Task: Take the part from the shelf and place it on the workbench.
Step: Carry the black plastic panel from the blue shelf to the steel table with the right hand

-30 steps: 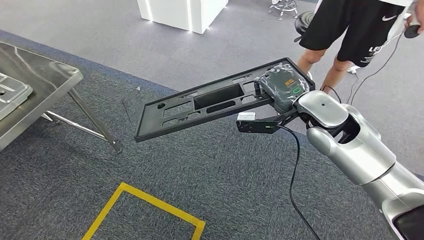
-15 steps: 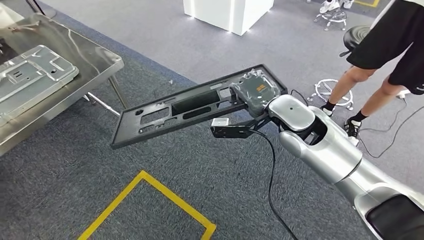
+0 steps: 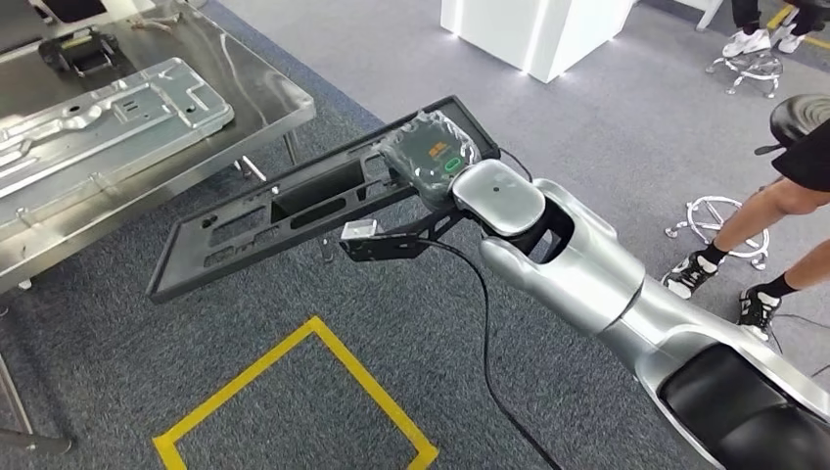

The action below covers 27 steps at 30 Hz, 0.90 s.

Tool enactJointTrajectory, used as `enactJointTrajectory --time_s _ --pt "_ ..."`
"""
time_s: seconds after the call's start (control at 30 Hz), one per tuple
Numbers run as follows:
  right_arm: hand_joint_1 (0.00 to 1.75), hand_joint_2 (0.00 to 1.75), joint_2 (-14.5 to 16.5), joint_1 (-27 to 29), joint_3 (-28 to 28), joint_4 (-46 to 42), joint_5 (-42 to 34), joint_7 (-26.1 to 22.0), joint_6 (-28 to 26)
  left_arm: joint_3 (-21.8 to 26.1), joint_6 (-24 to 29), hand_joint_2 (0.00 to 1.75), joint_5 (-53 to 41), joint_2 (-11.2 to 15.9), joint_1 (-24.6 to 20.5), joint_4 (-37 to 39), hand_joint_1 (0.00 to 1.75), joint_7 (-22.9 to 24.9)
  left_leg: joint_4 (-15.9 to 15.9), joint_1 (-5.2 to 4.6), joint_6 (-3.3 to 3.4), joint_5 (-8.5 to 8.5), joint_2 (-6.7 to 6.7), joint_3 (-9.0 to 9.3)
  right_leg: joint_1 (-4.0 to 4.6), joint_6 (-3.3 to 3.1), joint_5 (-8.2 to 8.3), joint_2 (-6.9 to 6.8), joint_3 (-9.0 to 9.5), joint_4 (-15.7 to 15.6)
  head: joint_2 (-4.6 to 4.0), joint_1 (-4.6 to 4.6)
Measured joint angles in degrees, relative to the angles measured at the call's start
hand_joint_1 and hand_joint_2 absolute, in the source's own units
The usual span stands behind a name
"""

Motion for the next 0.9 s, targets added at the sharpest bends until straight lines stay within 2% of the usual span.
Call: enactJointTrajectory --time_s 0.07,0.1,0.13,0.2,0.23,0.27,0.3,0.33,0.37,0.43,0.47,0.5,0.57,0.6,0.63,0.67,0.7,0.73,0.77,0.8,0.83,0.87,0.9 --pt "1.75 1.75 1.8 -0.7 0.9 0.7 0.2 0.2 0.5 0.0 0.0 1.75 -0.2 0.0 0.1 0.0 0.00 0.0 -0.1 0.06 0.85 -0.15 -1.33 0.09 0.03 0.53 -0.60 -0.76 0.39 0.1 0.00 0.01" --pt "1.75 1.75 2.5 -0.9 1.3 1.0 0.2 0.2 0.6 0.0 0.1 1.75 -0.2 0.1 0.1 0.0 0.00 0.0 -0.2 0.13 1.21 -0.19 -1.97 0.24 -0.14 0.78 -1.17 -0.17 0.35 0.7 0.00 0.01" --pt "1.75 1.75 3.1 -1.0 1.7 1.4 0.2 0.3 0.7 0.0 0.1 1.75 -0.3 0.1 0.1 0.0 0.00 0.0 -0.3 0.22 1.62 -0.19 -2.54 0.38 -0.33 0.97 -2.24 1.06 -0.32 2.3 0.00 0.02" --pt "1.75 1.75 3.7 -1.2 2.4 2.1 0.2 0.4 0.8 0.0 0.2 1.75 -0.3 0.1 -0.2 0.0 0.00 0.0 -0.4 0.26 2.18 -0.21 -3.81 0.48 -0.53 1.04 -5.46 4.09 -3.70 9.0 0.00 0.02" --pt "1.75 1.75 3.9 -1.3 2.7 2.5 0.2 0.5 0.7 0.0 0.3 1.75 -0.3 0.1 -0.3 0.0 0.00 -0.1 -0.3 0.23 2.36 -0.24 -4.57 0.49 -0.53 0.99 -6.92 4.87 -6.01 13.1 0.00 0.02" --pt "1.75 1.75 3.9 -1.2 3.1 2.9 0.2 0.6 0.7 0.0 0.3 1.75 -0.3 0.1 -0.4 0.0 0.00 -0.1 -0.3 0.19 2.42 -0.28 -5.45 0.54 -0.53 0.91 -7.50 5.20 -7.90 16.0 0.00 0.02" --pt "1.75 1.75 4.0 -1.2 3.4 3.2 0.2 0.6 0.7 0.0 0.3 1.75 -0.3 0.1 -0.4 0.0 0.00 -0.1 -0.3 0.14 2.46 -0.31 -6.33 0.63 -0.51 0.79 -7.08 5.34 -9.03 17.3 0.00 0.02" --pt "1.75 1.75 4.0 -1.2 3.7 3.5 0.2 0.6 0.7 0.0 0.3 1.75 -0.3 0.1 -0.3 0.0 0.00 -0.1 -0.3 0.09 2.47 -0.36 -7.21 0.77 -0.47 0.56 -5.44 5.51 -9.01 16.1 0.00 0.02" --pt "1.75 1.75 4.1 -1.2 3.9 3.7 0.2 0.6 0.7 0.0 0.4 1.75 -0.3 0.1 -0.1 0.0 0.00 -0.1 -0.3 0.05 2.43 -0.41 -8.07 0.93 -0.38 0.21 -2.89 5.99 -7.91 12.8 0.00 0.02" --pt "1.75 1.75 4.2 -1.5 4.2 4.1 0.1 0.6 0.7 0.0 0.4 1.75 -0.3 -0.1 0.0 0.0 0.00 -0.1 -0.2 0.04 2.24 -0.52 -9.58 1.00 -0.33 -0.58 1.36 8.30 -4.94 4.8 0.00 0.01" --pt "1.75 1.75 4.2 -1.7 4.3 4.2 0.0 0.6 0.6 0.0 0.4 1.75 -0.3 -0.1 0.0 0.0 0.00 -0.1 -0.2 0.10 2.03 -0.53 -10.20 0.85 -0.32 -0.77 2.39 9.20 -3.95 2.2 0.00 0.01" --pt "1.75 1.75 4.2 -1.9 4.4 4.2 0.0 0.6 0.6 0.0 0.4 1.75 -0.3 -0.1 0.0 0.0 0.00 -0.1 -0.2 0.23 1.75 -0.50 -10.73 0.66 -0.27 -0.85 2.53 9.66 -3.54 1.0 0.00 0.01" --pt "1.75 1.75 4.5 -2.2 4.5 4.3 -0.2 0.6 0.6 0.0 0.4 1.75 -0.3 -0.1 0.2 0.0 0.00 -0.1 -0.4 0.43 1.02 -0.40 -11.68 0.46 -0.22 -0.89 2.52 8.75 -3.24 0.6 0.00 0.01" --pt "1.75 1.75 4.7 -2.3 4.5 4.4 -0.2 0.5 0.6 0.0 0.4 1.75 -0.2 -0.1 0.4 0.0 0.00 -0.1 -0.3 0.41 0.70 -0.51 -11.17 0.42 -0.29 -1.06 2.59 8.18 -2.94 0.2 0.00 0.01" --pt "1.75 1.75 4.9 -2.3 4.6 4.4 -0.2 0.5 0.6 0.0 0.4 1.75 -0.2 0.0 0.5 0.0 0.00 -0.1 0.3 0.30 0.44 -0.94 -9.92 0.22 -0.45 -1.27 2.67 7.63 -2.60 -0.2 0.00 0.01" --pt "1.75 1.75 5.0 -2.4 4.7 4.4 -0.3 0.5 0.6 0.0 0.4 1.75 -0.2 0.0 0.5 0.0 0.00 0.0 2.2 0.21 0.19 -2.05 -8.10 -0.61 -0.58 -1.51 2.72 6.94 -2.23 -0.6 0.00 0.01" --pt "1.75 1.75 5.1 -2.5 4.7 4.4 -0.3 0.5 0.6 0.0 0.4 1.75 -0.2 0.0 0.4 0.0 0.00 0.0 5.0 0.27 -0.05 -3.52 -6.16 -1.95 -0.55 -1.70 2.67 6.26 -1.94 -0.7 0.00 0.01" --pt "1.75 1.75 5.1 -2.6 4.8 4.4 -0.4 0.5 0.6 0.0 0.4 1.75 -0.1 0.1 0.3 0.0 0.00 0.0 8.7 0.40 -0.33 -5.16 -5.01 -3.74 -0.52 -1.85 2.54 5.50 -1.77 -0.8 0.00 0.01" --pt "1.75 1.75 5.1 -2.6 4.9 4.4 -0.5 0.5 0.6 0.0 0.4 1.75 -0.1 0.1 0.2 0.0 0.00 0.1 12.2 0.61 -0.62 -6.43 -4.42 -5.55 -0.50 -1.89 2.39 4.68 -1.64 -0.8 0.00 0.01" --pt "1.75 1.75 5.1 -2.6 5.1 4.4 -0.6 0.4 0.7 0.0 0.4 1.75 -0.1 0.0 0.2 0.0 0.00 0.1 14.1 0.81 -0.86 -6.67 -4.20 -6.56 -0.50 -1.83 2.22 3.94 -1.52 -0.7 0.00 0.01" --pt "1.75 1.75 5.1 -2.6 5.2 4.4 -0.7 0.3 0.7 0.0 0.4 1.75 0.0 0.0 0.2 0.0 0.00 0.2 13.9 1.01 -1.08 -5.91 -3.97 -6.58 -0.53 -1.74 2.03 3.21 -1.39 -0.7 0.00 0.01" --pt "1.75 1.75 5.1 -2.5 5.3 4.4 -0.8 0.2 0.8 0.0 0.4 1.75 0.0 0.0 0.3 0.0 0.00 0.2 11.7 1.17 -1.25 -4.32 -3.57 -5.50 -0.57 -1.57 1.81 2.56 -1.23 -0.6 0.00 0.01" --pt "1.75 1.75 5.1 -2.5 5.3 4.3 -0.9 0.1 0.8 0.0 0.4 1.75 0.0 0.1 0.4 0.0 0.00 0.3 7.8 1.25 -1.39 -2.41 -2.66 -3.55 -0.62 -1.33 1.52 1.88 -1.00 -0.4 0.00 0.01"
